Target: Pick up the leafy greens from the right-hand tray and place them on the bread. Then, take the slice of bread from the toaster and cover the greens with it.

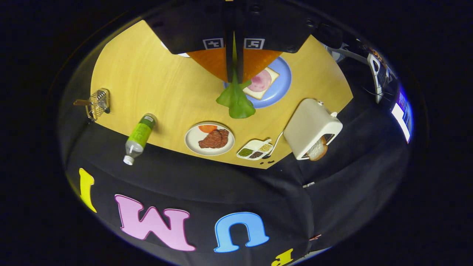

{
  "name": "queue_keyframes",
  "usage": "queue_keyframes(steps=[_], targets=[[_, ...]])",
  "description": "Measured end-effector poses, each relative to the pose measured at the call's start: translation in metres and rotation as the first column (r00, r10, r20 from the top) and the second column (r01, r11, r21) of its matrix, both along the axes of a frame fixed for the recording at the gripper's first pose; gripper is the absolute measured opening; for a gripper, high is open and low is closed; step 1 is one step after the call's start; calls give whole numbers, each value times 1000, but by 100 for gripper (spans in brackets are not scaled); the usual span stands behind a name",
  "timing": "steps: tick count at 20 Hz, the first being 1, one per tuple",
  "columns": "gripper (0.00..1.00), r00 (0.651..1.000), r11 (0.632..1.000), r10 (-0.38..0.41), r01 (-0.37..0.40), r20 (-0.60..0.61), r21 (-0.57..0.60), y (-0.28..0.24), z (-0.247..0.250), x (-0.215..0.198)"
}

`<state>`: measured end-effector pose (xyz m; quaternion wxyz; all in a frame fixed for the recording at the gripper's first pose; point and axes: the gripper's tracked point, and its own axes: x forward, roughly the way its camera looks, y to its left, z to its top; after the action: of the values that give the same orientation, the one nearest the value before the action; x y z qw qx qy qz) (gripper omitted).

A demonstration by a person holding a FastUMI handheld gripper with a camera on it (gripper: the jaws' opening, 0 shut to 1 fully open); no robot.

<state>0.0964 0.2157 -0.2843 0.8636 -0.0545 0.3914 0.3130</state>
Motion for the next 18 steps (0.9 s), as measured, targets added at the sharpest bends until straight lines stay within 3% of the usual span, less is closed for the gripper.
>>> queue_keyframes(steps=[9,11,18], targets=[[8,997,996,53,-56,-51,-75,71,-68,8],[13,997,993,51,-57,-56,-101,76,-82,9],[18,997,984,25,-37,-67,-177,78,-106,11]])
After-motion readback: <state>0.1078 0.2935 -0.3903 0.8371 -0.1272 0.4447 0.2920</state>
